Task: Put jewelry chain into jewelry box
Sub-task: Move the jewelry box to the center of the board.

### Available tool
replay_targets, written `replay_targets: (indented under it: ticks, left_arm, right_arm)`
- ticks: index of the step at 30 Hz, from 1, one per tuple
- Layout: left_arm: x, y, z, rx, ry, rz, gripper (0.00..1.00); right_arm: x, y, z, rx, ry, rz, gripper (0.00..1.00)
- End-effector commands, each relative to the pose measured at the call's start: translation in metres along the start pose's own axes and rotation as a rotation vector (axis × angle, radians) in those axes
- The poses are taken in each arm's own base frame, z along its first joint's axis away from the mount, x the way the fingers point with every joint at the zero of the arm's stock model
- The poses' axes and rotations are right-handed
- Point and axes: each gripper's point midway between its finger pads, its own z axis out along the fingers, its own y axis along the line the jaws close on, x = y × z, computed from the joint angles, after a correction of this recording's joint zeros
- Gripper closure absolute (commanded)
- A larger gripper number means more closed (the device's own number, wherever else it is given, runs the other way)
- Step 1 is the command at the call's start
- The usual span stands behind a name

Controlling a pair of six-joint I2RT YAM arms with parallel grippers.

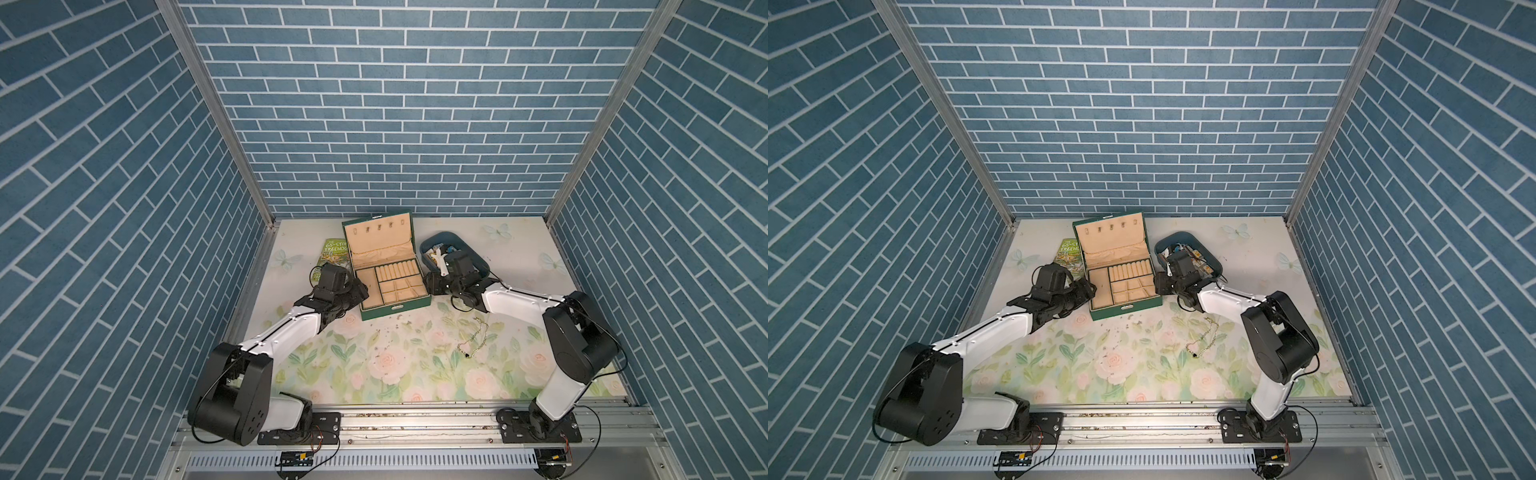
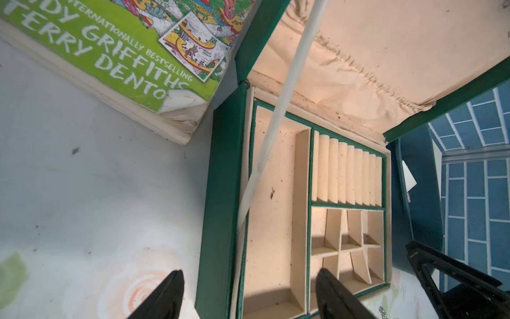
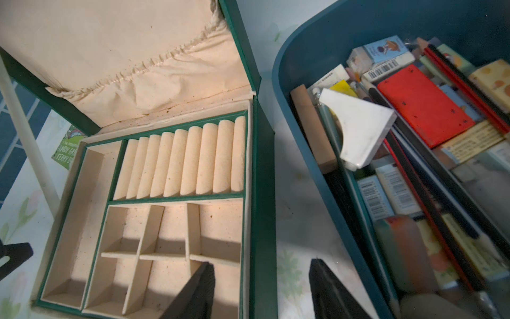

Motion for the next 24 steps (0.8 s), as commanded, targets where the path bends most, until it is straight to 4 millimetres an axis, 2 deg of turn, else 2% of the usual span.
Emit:
replay_targets:
  ticks: [1,7,12,16,20,24]
  left_arm:
    - [-0.002,-0.001,0.005,-0.010,-0.003,0.009,0.25]
    - [0.008,-0.001,0.016,-0.004,0.036,0.020,0.36]
    - [0.015,-0.007,0.022,0.011,0.062,0.047,0.56]
    - [0.026,-0.011,0.027,0.011,0.083,0.074,0.70]
    - [0.040,-0.012,0.029,0.009,0.107,0.099,0.75]
    - [0.051,-0.011,0.026,0.013,0.125,0.124,0.76]
  right_arm:
    - [0.011,-0.002,0.011,0.020,0.058,-0.006,0.46]
    - [0.023,0.000,0.021,0.001,0.086,0.010,0.63]
    - [0.031,-0.001,0.016,0.001,0.093,0.028,0.78]
    - [0.046,0.003,0.010,-0.035,0.132,0.060,0.90]
    - [0.062,0.004,0.002,-0.032,0.157,0.068,0.95]
    - [0.079,0.002,-0.008,-0.032,0.178,0.082,0.96]
